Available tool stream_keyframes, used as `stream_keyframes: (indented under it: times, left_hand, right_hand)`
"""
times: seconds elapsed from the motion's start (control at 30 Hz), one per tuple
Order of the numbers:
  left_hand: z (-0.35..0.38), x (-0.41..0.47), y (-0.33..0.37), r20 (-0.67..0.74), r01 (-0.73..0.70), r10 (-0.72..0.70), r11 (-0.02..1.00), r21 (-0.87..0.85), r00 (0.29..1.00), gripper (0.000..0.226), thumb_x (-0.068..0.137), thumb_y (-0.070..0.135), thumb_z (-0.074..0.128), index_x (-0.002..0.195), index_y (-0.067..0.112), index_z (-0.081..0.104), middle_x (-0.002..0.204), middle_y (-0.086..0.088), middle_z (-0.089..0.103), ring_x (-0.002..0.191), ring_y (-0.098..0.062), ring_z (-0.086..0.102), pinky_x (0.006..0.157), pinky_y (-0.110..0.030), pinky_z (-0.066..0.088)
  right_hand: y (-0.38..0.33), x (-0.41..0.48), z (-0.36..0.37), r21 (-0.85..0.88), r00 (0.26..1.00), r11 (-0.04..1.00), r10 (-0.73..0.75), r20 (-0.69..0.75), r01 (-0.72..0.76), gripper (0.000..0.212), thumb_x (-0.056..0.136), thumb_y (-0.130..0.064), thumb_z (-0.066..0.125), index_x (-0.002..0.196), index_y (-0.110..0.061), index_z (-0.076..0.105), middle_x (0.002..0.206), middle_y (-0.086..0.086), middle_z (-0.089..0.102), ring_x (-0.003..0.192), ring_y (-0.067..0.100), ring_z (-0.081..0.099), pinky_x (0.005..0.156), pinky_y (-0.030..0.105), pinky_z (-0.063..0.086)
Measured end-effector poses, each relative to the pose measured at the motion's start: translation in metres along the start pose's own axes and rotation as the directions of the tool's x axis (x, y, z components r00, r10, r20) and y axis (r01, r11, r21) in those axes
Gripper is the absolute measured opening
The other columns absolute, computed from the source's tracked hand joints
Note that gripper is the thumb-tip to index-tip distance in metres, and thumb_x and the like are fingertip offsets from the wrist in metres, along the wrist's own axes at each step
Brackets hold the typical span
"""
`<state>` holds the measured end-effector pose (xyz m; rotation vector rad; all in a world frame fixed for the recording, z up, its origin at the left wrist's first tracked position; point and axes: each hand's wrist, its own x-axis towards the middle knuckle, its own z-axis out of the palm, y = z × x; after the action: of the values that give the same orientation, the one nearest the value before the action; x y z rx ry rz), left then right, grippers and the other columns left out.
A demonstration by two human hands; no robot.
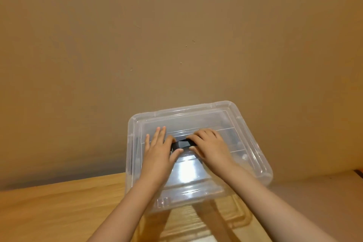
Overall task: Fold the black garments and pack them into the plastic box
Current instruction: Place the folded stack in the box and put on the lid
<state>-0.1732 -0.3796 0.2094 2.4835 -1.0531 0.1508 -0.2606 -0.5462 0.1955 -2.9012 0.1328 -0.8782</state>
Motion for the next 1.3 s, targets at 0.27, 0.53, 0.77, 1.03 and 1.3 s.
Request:
stream_keyframes:
  times: [0.27,0.53,0.77,1.03,1.3]
  left_hand:
    - [0.034,0.075,-0.044,0.214,0.030,-0.035,0.999,0.026,0.976,0.047,0.098,0.052,0.040,0.133,0.022,0.047,0.163,-0.006,0.014,0.151,-0.020,0.000,0.121,-0.043,-0.005]
    - [0.062,0.090,-0.057,0.191,0.047,-0.041,0.999,-0.024,0.981,0.044,0.097,0.053,0.042,0.131,0.026,0.049,0.163,-0.003,0.014,0.151,-0.018,-0.001,0.121,-0.042,-0.007]
    - [0.064,0.090,-0.056,0.228,0.034,-0.050,0.997,0.072,0.972,0.050,0.099,0.054,0.035,0.138,0.024,0.043,0.163,-0.005,0.009,0.151,-0.019,-0.003,0.121,-0.044,-0.007]
    - [0.062,0.085,-0.055,0.236,0.029,-0.052,0.994,0.102,0.970,0.049,0.099,0.055,0.037,0.136,0.024,0.045,0.162,-0.005,0.015,0.151,-0.019,0.003,0.121,-0.044,-0.002]
    - [0.055,0.065,-0.053,0.208,0.026,-0.038,0.998,0.057,0.977,0.046,0.098,0.054,0.040,0.132,0.024,0.049,0.161,-0.006,0.020,0.150,-0.019,0.008,0.122,-0.043,-0.002]
  right_hand:
    - [0.029,0.054,0.062,-0.038,0.968,0.995,0.095,0.230,-0.089,0.025,0.082,-0.031,0.068,0.107,-0.025,0.066,0.099,-0.006,0.066,0.096,0.020,0.063,0.090,0.037,0.047]
    - [0.046,0.059,0.087,-0.005,0.960,0.992,0.122,0.252,-0.125,0.029,0.086,-0.039,0.054,0.109,-0.026,0.066,0.100,-0.007,0.064,0.098,0.019,0.061,0.084,0.034,0.048]
    - [0.046,0.052,0.091,0.089,0.943,0.971,0.189,0.274,-0.221,0.042,0.087,-0.047,0.042,0.113,-0.026,0.067,0.128,0.000,0.059,0.113,0.021,0.057,0.093,0.038,0.045]
    - [0.041,0.052,0.084,0.097,0.892,0.953,0.228,0.390,-0.286,0.060,0.084,-0.057,0.029,0.123,-0.026,0.062,0.141,-0.003,0.051,0.120,0.023,0.049,0.101,0.038,0.040]
    - [0.027,0.039,0.074,0.118,0.878,0.945,0.232,0.418,-0.306,0.067,0.082,-0.059,0.022,0.129,-0.026,0.058,0.146,-0.003,0.046,0.123,0.020,0.044,0.106,0.035,0.036]
